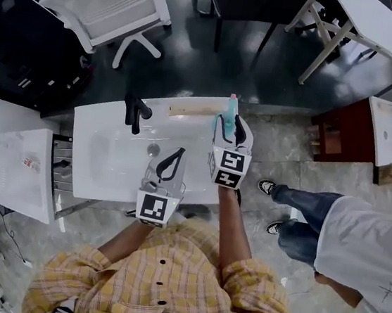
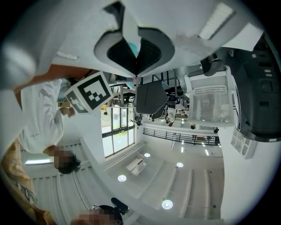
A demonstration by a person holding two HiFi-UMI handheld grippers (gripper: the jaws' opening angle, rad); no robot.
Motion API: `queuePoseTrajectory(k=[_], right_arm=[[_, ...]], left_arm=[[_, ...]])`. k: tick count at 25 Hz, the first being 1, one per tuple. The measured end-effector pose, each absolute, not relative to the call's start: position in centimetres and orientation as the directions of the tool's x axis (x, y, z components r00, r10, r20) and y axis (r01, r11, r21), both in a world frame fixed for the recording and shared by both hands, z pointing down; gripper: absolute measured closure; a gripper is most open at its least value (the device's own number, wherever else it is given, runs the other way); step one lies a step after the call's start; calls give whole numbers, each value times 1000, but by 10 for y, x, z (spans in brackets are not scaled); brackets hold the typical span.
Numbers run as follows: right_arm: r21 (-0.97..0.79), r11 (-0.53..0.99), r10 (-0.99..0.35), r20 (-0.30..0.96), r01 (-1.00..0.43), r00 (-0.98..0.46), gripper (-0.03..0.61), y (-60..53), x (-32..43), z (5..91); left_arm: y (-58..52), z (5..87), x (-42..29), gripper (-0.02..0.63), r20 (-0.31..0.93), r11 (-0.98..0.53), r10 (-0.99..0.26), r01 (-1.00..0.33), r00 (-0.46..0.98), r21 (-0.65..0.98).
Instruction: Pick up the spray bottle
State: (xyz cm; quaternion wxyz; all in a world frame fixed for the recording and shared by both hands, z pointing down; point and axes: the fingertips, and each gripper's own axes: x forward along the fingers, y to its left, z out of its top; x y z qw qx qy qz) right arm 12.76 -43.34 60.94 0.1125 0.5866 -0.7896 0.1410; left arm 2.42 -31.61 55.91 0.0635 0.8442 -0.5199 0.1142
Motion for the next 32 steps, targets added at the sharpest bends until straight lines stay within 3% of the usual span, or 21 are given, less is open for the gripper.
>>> queuePoseTrajectory(k=[9,13,32], right_arm=[[-93,235,-883,395,-968,-252,428,-446,133,628],[-63,224,-883,409,-972,-230,472,-446,134,633],[-35,220,-911,350,-975,-218,471,-432,132,588]], left_arm=[[-316,565,21,615,273,-443,-864,-896,424,-10],[-317,567,20,615,279,-443,-862,-897,423,-7],[-313,543,15,615,224,-481,-855,-876,468,-5]])
